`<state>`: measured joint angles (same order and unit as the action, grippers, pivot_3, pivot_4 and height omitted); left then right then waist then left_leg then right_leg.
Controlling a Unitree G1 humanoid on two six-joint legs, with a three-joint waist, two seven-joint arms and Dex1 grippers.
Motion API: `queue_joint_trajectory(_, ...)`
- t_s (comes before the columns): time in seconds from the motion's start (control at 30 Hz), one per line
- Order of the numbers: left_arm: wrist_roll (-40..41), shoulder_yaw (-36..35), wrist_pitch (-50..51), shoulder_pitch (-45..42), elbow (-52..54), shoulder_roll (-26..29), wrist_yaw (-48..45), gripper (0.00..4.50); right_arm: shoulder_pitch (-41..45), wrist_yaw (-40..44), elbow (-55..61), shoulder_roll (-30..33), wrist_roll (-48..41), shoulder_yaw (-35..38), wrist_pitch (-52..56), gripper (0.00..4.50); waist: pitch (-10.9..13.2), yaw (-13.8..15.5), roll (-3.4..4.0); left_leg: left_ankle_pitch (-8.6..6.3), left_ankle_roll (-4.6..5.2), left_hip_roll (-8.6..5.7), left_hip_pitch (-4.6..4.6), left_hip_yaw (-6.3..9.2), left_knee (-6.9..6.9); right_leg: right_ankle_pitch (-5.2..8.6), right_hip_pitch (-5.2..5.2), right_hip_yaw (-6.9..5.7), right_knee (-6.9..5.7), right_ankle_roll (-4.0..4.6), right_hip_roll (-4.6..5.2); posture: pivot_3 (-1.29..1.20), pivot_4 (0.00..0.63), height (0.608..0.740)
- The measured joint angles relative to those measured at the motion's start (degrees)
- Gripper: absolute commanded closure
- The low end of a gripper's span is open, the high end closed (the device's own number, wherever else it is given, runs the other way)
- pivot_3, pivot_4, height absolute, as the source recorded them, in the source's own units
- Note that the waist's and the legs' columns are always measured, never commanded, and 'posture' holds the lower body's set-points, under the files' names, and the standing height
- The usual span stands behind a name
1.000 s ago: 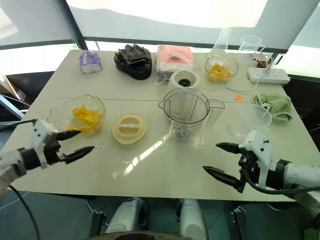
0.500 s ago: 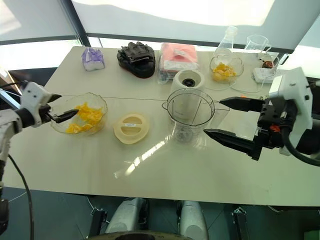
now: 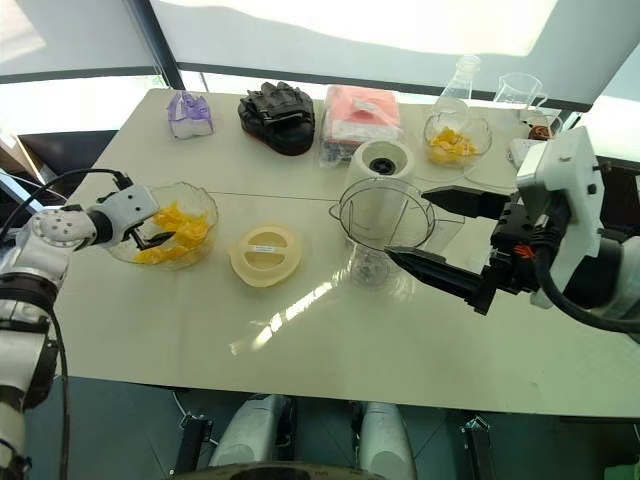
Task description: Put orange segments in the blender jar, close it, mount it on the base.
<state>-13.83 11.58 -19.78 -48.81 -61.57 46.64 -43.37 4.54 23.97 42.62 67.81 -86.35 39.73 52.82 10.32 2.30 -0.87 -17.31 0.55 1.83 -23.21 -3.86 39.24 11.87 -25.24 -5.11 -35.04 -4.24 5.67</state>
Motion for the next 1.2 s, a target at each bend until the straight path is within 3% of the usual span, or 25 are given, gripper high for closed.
queue_joint_trajectory(0.5, -7.03, 3.79, -6.65, -6.14, -9.47, -2.85, -3.61, 0.0, -4.1, -0.09, 1.45, 0.87, -3.31, 4.4, 1.36, 0.03, -0.04, -0.03, -0.09, 0.0, 0.01, 0.01, 0.01, -0.01, 0.06, -0.04, -0.01, 0.0, -0.08, -0.06, -0.01, 0.0, 0.15, 0.74)
queue_joint_trajectory(0.87, -11.85, 6.02, -5.57, -8.07, -11.86, -7.41, 7.0, 0.0, -5.45, -2.27, 2.93, 0.68, -3.46, 4.4, -0.3, 0.03, -0.08, 0.0, -0.15, 0.01, 0.01, 0.0, 0.02, 0.0, 0.17, -0.08, 0.05, 0.03, -0.14, -0.11, -0.01, 0.0, 0.15, 0.74)
queue_joint_trajectory(1.0, -13.76, 7.69, -5.33, -8.17, -12.74, -8.5, 9.03, 1.31, -6.13, -2.95, 3.51, 0.68, -3.85, 4.4, -0.73, 0.0, -0.08, 0.01, -0.17, 0.01, 0.01, -0.01, 0.02, -0.01, 0.18, -0.1, 0.05, 0.03, -0.14, -0.14, -0.01, 0.0, 0.15, 0.74)
queue_joint_trajectory(1.2, -15.02, 8.56, -3.18, -8.15, -13.77, -9.56, 10.15, 4.47, -6.29, -3.93, 3.83, 0.68, -3.97, 4.4, -1.01, 0.0, -0.08, -0.03, -0.2, 0.01, 0.01, 0.02, -0.01, 0.01, 0.3, -0.11, 0.05, 0.03, -0.18, -0.12, -0.01, 0.0, 0.15, 0.74)
